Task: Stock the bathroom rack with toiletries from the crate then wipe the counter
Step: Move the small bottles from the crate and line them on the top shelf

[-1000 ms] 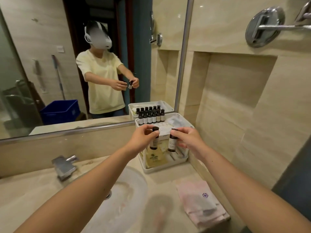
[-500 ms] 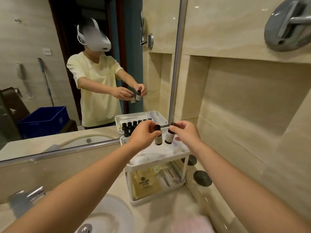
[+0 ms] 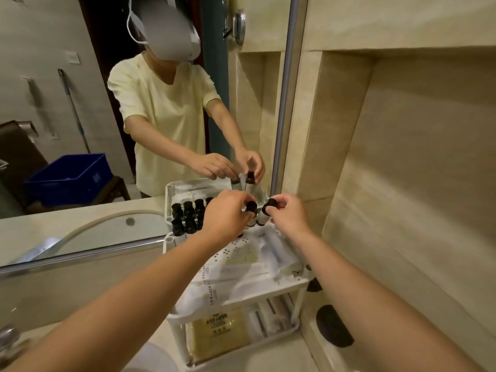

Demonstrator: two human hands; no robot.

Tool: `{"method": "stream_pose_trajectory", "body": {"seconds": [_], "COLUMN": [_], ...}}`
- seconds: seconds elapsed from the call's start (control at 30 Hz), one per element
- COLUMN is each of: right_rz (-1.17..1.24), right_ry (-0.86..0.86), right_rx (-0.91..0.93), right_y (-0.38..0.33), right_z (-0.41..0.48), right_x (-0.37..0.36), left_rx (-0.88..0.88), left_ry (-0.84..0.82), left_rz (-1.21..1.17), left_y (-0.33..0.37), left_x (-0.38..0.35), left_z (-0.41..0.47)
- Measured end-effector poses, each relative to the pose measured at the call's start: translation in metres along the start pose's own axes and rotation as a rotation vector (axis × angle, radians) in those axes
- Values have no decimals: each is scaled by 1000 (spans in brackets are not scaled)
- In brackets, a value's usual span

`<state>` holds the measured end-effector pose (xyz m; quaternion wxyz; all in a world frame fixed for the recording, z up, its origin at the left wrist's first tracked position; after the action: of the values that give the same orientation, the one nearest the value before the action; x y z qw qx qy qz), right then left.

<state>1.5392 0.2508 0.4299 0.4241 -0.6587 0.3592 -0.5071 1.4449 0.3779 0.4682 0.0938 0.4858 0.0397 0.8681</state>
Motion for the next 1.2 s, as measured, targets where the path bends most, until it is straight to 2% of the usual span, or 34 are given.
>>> {"method": "stream_pose_trajectory", "body": {"seconds": [0.4, 0.7, 0.83, 1.2], "right_rz": [-249, -506, -447, -426], "right_ry": [-136, -123, -74, -93], "right_rx": [158, 172, 192, 212], "right_y": [12, 9, 4, 9], "right_z": [26, 30, 32, 40], "right_x": [-24, -22, -24, -33], "left_rx": [-10, 13, 16, -4], "left_ry": [-84, -114, -118, -120], "left_rz": [124, 132, 165, 299], "left_y": [-12, -13, -15, -21], "left_x": [-26, -34, -36, -44], "left_z": [2, 2, 5, 10]}}
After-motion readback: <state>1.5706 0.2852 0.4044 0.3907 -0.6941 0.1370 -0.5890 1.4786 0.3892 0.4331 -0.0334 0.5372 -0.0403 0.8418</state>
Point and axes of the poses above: each hand's wrist, its own z-axis towards the middle knuckle, its own x-axis out of the back of the hand, y = z × x, the point moved 5 cm from there along z, towards the middle knuckle, and after that the axes turned 15 degrees about -x, right-handed, at the moved point
